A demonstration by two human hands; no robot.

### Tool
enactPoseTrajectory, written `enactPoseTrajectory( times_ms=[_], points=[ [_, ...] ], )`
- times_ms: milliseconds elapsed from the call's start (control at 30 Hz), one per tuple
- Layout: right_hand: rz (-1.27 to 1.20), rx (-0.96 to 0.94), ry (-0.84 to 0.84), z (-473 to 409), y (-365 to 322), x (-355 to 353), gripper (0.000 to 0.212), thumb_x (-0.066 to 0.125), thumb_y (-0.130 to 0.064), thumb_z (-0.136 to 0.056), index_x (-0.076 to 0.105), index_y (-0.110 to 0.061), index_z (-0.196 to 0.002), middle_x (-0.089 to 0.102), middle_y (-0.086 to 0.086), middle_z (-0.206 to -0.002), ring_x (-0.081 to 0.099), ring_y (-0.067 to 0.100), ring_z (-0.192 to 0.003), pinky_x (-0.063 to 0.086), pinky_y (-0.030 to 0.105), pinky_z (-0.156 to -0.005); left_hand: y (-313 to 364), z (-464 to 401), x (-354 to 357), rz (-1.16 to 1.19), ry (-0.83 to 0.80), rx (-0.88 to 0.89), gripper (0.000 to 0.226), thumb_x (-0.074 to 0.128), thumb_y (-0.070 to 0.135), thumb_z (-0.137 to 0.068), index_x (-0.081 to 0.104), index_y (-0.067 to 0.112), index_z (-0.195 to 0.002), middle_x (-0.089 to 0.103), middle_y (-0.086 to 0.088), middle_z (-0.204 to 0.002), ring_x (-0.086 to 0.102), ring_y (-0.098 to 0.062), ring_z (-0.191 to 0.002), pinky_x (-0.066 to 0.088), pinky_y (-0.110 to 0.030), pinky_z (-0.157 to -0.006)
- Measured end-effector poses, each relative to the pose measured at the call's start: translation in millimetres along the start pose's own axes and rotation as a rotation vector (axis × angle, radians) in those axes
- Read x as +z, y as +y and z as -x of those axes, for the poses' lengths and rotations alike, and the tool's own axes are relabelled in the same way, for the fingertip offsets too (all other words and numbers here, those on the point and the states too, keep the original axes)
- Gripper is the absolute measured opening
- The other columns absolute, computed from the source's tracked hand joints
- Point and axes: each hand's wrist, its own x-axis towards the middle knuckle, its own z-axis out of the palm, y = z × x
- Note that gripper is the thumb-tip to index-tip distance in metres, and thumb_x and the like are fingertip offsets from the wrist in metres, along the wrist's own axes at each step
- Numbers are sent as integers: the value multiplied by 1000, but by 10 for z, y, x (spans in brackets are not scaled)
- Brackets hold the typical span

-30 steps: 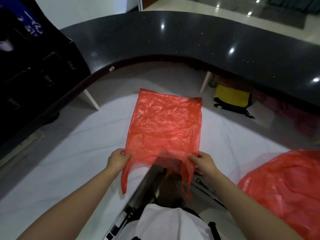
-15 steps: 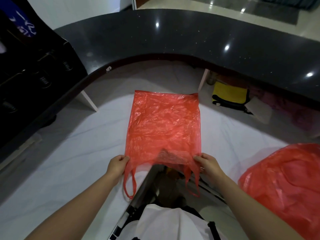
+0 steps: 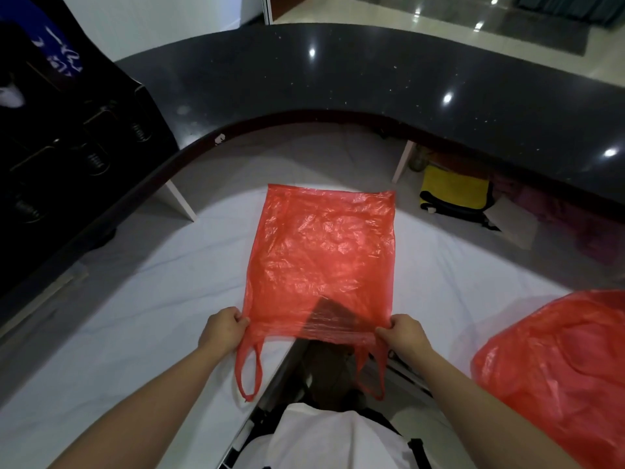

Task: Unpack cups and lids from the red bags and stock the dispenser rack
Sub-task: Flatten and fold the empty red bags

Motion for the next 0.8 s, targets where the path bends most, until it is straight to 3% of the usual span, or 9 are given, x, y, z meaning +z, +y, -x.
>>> enactPoseTrajectory(
  times_ms=[67,133,233,367,467,600,700,800],
  points=[
    [72,3,-31,-4,4,-10,21,69,-41,-86,63,-21,-83,70,1,-82,67,18,-78,53,31,-67,-7,-17,-17,-35,-16,-5,19,61,35,-93,61,20,-80,69,-3,-82,63,-22,-78,55,-36,-76],
    [106,13,-32,-2,-7,-44,40,68,-56,-84,56,-20,-94,67,-1,-88,65,18,-81,48,33,-61,0,-35,-53,-31,-29,-25,17,61,39,-90,57,22,-89,68,-3,-91,63,-23,-83,55,-36,-78],
    [54,22,139,-1,-113,-189,61,54,-77,-83,41,-19,-100,57,-6,-81,55,10,-68,34,30,-48,107,-77,-183,16,79,-6,41,56,55,-87,53,23,-113,62,-4,-107,61,-28,-100,55,-41,-86],
    [54,-141,388,-138,-525,-476,40,50,-65,-91,44,-25,-91,58,-5,-80,53,9,-63,36,28,-49,536,-288,-381,-102,246,212,45,50,43,-94,54,18,-131,58,-12,-127,51,-35,-117,50,-47,-94],
    [61,-319,458,-392,-1026,-661,28,53,-48,-96,57,-20,-94,59,1,-96,57,17,-79,46,35,-63,1073,-504,-500,-109,272,368,47,48,39,-97,54,15,-136,57,-12,-134,49,-34,-122,47,-49,-100],
    [111,-425,440,-820,-1672,-784,38,53,-41,-99,61,-11,-122,57,8,-124,53,27,-116,46,41,-95,1738,-836,-522,-214,292,542,51,47,39,-100,47,16,-145,49,-9,-149,41,-30,-138,38,-48,-112],
    [192,-396,374,-1173,-1980,-716,53,50,-42,-99,48,-12,-143,43,10,-150,36,29,-141,32,45,-116,2024,-1137,-406,-318,232,556,58,42,45,-102,34,21,-155,30,-8,-163,19,-29,-153,19,-50,-123],
    [253,-337,308,-1497,-2046,-541,66,42,-48,-101,27,-15,-157,13,10,-168,6,27,-155,11,48,-125,2111,-1439,-238,-409,181,548,61,31,51,-103,22,29,-159,15,-5,-168,4,-27,-156,8,-53,-124]
  ],
)
